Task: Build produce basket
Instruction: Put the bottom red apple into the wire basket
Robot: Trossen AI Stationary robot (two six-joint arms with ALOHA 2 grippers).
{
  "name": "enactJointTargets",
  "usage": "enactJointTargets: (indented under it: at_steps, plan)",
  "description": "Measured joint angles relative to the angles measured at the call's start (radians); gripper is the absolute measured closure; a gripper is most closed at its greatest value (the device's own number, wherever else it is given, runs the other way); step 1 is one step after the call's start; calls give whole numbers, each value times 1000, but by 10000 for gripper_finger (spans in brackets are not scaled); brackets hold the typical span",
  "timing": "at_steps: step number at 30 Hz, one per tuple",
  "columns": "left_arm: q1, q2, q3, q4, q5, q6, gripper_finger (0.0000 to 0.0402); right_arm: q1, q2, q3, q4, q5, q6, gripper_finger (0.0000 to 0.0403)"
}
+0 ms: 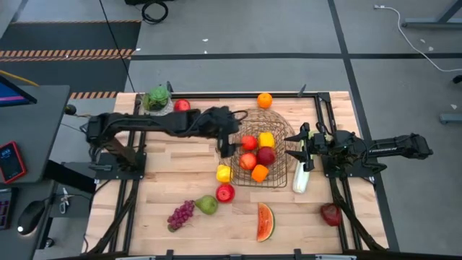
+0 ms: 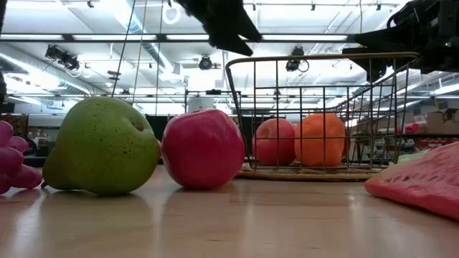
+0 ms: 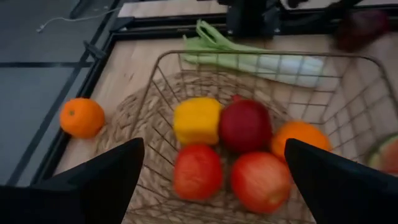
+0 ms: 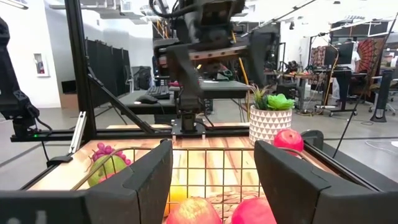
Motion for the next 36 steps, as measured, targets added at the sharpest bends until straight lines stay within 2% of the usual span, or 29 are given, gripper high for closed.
enactJointTargets:
  at_steps: [8, 12, 16, 24, 31, 36]
  plan:
    - [-99, -123, -162, 3, 18, -55, 5, 0, 0, 0, 0, 0, 0, 172]
    - [-176, -138, -206, 1, 64, -77, 5, 0, 0, 0, 0, 0, 0, 172]
    - [-253, -136, -241, -9, 67, -143, 5, 0, 0, 0, 0, 0, 0, 172]
    - [-345, -126, -294, -9, 61, -542, 5, 0, 0, 0, 0, 0, 0, 172]
    - [-409, -62, -322, -8, -13, -924, 5, 0, 0, 0, 0, 0, 0, 172]
    - [-422, 20, -271, -11, -29, -1045, 5, 0, 0, 0, 0, 0, 0, 172]
